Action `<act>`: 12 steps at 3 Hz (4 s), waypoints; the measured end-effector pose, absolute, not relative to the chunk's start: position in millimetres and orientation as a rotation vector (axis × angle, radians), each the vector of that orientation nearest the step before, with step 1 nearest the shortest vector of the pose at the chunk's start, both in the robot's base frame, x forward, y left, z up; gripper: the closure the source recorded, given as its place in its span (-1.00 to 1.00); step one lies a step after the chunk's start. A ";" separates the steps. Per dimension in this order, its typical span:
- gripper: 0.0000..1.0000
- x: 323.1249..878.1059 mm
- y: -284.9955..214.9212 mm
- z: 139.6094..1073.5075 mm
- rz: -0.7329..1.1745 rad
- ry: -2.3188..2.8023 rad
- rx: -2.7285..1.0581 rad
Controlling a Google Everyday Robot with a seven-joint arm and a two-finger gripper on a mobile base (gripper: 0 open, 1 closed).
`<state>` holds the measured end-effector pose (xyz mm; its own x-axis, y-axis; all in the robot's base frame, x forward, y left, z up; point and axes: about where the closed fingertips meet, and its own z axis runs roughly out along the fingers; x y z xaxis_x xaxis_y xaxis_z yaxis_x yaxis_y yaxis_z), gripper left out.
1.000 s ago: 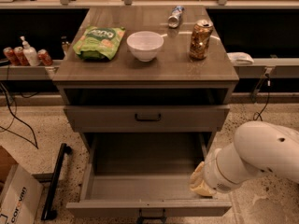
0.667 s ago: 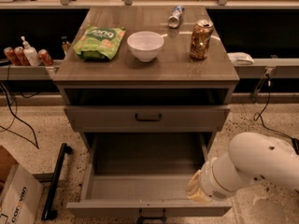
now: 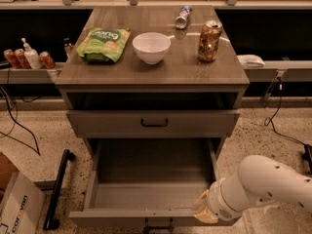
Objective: Close middle drawer
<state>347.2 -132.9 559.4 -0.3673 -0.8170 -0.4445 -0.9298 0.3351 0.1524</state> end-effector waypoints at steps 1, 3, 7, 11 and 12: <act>1.00 341.7 -137.4 533.4 0.615 2.357 -1.516; 1.00 335.7 -144.3 507.5 0.681 2.401 -1.446; 1.00 343.3 -133.6 431.0 0.707 2.390 -1.441; 1.00 418.1 -130.8 401.2 0.665 2.297 -1.488; 1.00 417.5 -132.4 390.3 0.621 2.331 -1.455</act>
Offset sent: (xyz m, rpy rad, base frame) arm -0.0146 -0.0219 -0.0775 0.0826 0.1406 -0.1389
